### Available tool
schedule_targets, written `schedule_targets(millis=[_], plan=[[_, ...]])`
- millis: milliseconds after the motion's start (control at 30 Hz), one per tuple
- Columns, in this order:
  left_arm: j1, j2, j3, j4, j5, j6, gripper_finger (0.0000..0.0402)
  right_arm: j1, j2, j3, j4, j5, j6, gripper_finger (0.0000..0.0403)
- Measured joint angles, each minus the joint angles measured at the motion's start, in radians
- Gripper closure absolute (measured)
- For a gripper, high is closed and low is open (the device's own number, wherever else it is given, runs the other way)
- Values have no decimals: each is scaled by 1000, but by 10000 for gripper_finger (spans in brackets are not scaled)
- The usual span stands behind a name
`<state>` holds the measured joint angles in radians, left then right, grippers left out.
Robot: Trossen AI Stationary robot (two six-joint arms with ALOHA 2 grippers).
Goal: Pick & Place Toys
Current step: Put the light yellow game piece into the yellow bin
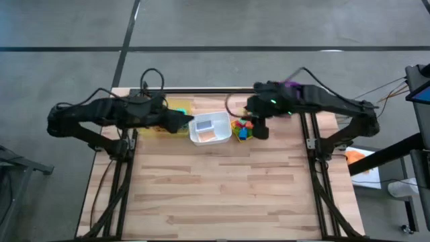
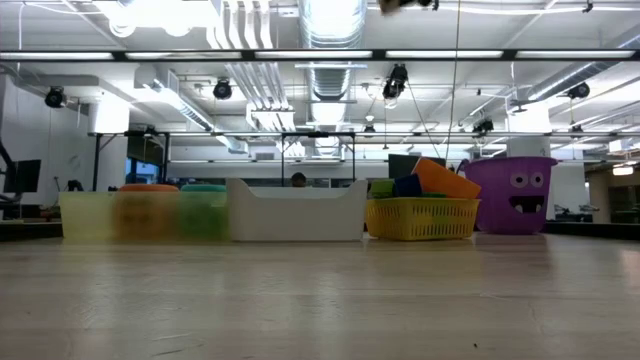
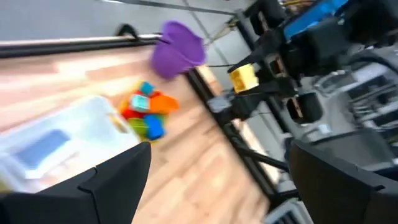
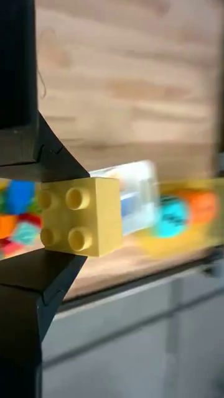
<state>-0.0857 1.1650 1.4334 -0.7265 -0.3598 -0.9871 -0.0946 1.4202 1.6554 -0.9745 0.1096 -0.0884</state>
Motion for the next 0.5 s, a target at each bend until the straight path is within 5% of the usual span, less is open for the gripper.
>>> schedule_targets(millis=[267, 500], plan=[[70, -68, 0, -201, 0, 22, 35, -230, 165, -25, -97, -131, 58, 271], [75, -70, 0, -322, 1, 46, 35, -267, 317, -47, -101, -207, 27, 271]])
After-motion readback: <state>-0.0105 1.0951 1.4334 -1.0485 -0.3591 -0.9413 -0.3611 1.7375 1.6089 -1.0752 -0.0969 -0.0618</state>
